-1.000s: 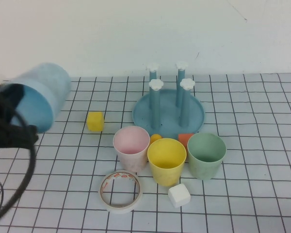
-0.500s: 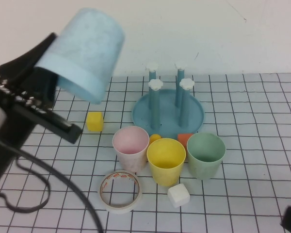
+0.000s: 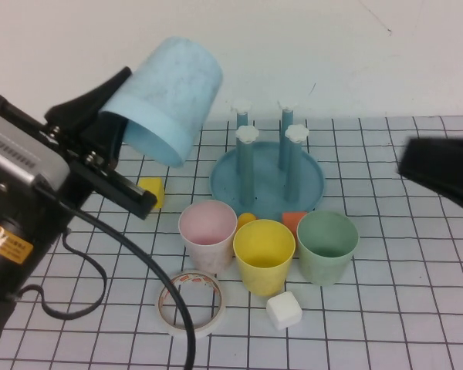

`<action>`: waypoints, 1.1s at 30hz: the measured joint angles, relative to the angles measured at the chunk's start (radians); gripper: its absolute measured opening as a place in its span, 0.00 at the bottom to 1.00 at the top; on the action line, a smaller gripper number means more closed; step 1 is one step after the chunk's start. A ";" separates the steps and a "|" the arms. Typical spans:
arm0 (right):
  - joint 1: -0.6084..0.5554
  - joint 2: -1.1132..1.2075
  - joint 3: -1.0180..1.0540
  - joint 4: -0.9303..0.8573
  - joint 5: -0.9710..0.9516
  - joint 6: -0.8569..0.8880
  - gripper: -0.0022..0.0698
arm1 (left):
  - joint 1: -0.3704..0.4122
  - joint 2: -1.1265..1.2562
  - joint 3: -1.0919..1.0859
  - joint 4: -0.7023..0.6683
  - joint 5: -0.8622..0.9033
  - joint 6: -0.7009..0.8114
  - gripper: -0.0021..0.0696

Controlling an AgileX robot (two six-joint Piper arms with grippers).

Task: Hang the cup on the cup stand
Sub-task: Adjust the cup with two arms

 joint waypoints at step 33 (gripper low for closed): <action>0.378 0.725 -0.792 0.006 -0.142 0.037 0.96 | 0.000 0.000 -0.001 -0.088 -0.004 -0.110 0.04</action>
